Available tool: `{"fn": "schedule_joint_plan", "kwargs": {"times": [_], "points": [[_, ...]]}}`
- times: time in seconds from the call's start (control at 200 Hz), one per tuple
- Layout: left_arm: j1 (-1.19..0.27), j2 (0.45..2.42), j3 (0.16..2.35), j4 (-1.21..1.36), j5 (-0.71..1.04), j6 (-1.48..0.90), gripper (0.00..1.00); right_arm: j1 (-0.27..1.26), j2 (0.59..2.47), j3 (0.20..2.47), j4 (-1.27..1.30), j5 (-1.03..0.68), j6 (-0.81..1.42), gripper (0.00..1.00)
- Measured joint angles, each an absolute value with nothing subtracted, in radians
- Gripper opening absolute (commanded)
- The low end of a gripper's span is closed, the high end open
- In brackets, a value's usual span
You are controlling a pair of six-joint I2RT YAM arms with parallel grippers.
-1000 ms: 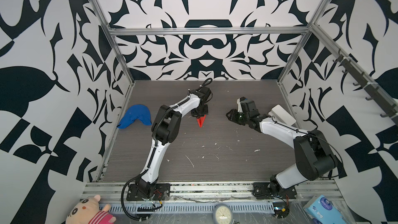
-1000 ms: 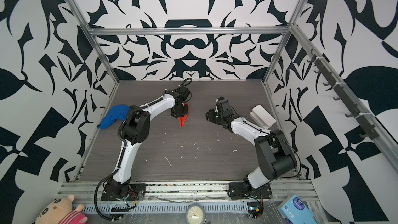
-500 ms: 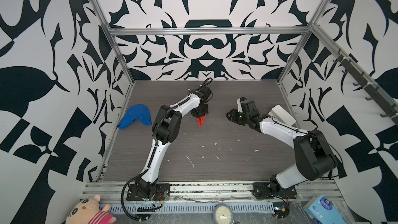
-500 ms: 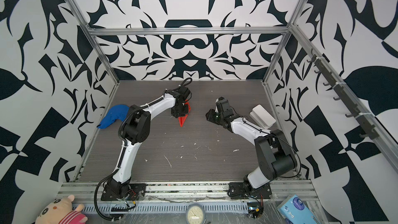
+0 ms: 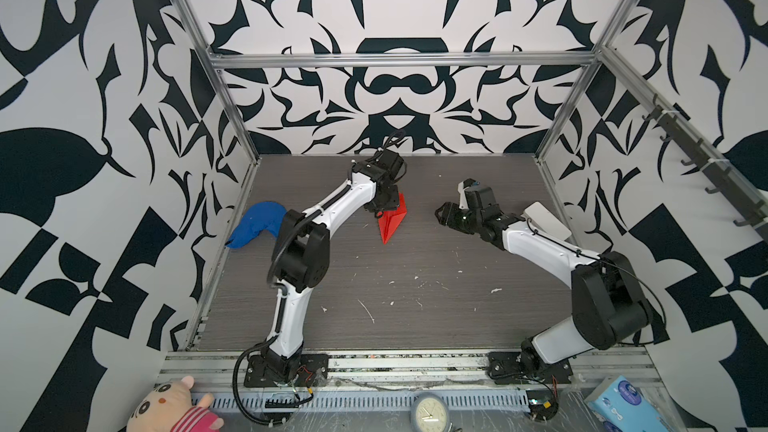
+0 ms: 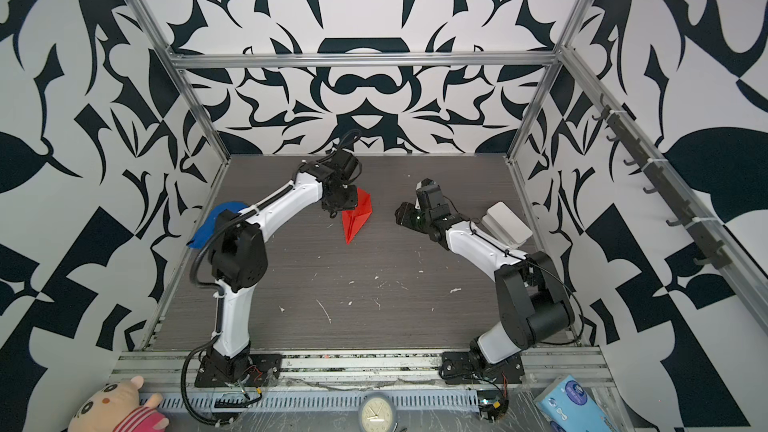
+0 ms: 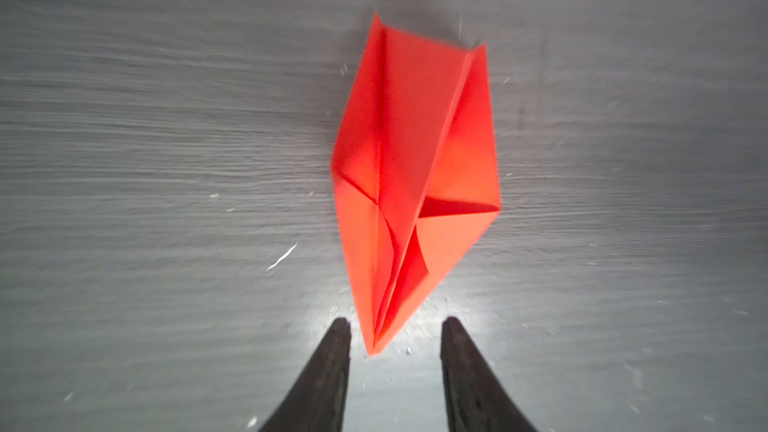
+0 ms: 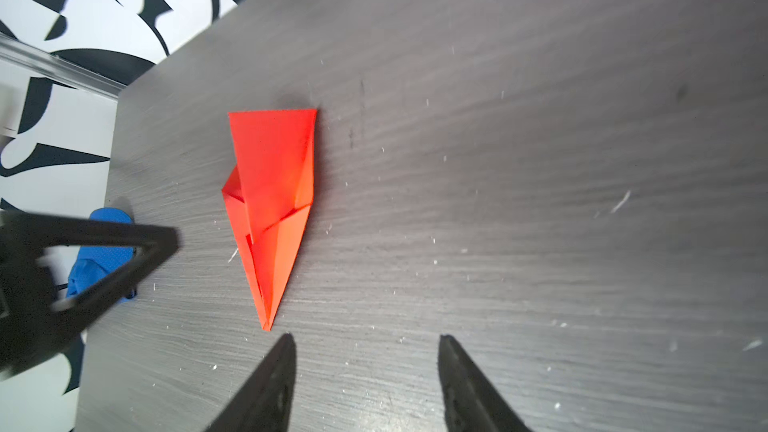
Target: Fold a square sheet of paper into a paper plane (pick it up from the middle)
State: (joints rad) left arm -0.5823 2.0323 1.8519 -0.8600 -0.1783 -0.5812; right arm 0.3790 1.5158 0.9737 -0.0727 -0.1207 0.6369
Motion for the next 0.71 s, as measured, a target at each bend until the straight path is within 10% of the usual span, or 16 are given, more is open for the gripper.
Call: {"fn": "schedule_joint_plan", "kwargs": {"times": [0.3, 0.705], "points": [[-0.494, 1.453, 1.355, -0.547, -0.373, -0.543, 1.0, 0.367, 1.318, 1.001, -0.068, 0.218, 0.354, 0.78], [-0.277, 0.871, 0.541, 0.001, -0.682, -0.4, 1.0, 0.311, 1.189, 0.533, 0.3, 0.548, 0.025, 0.79]]}}
